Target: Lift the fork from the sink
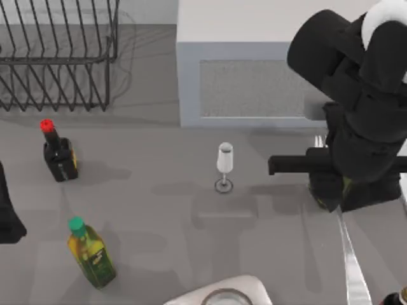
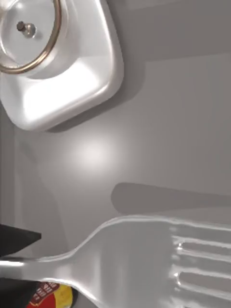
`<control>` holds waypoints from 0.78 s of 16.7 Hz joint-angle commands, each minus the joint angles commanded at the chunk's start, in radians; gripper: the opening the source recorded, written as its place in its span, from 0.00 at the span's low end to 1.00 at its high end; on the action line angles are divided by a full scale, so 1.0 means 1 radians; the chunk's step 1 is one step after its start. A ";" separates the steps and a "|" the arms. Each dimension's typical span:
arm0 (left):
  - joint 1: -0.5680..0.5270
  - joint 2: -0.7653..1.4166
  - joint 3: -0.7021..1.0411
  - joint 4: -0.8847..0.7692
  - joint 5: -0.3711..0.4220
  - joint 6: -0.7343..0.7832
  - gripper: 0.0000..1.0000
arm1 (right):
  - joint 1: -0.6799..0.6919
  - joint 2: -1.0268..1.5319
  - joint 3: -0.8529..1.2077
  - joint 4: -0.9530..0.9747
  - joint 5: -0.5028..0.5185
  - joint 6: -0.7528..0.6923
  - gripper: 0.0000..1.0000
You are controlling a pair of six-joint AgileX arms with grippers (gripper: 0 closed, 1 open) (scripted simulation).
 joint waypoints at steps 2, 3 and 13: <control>0.000 0.000 0.000 0.000 0.000 0.000 1.00 | 0.000 0.000 0.000 0.000 0.000 0.000 0.00; 0.000 0.000 0.000 0.000 0.000 0.000 1.00 | -0.004 0.002 0.002 -0.002 -0.001 0.000 0.00; 0.000 0.000 0.000 0.000 0.000 0.000 1.00 | 0.092 0.069 -0.222 0.379 -0.017 -0.012 0.00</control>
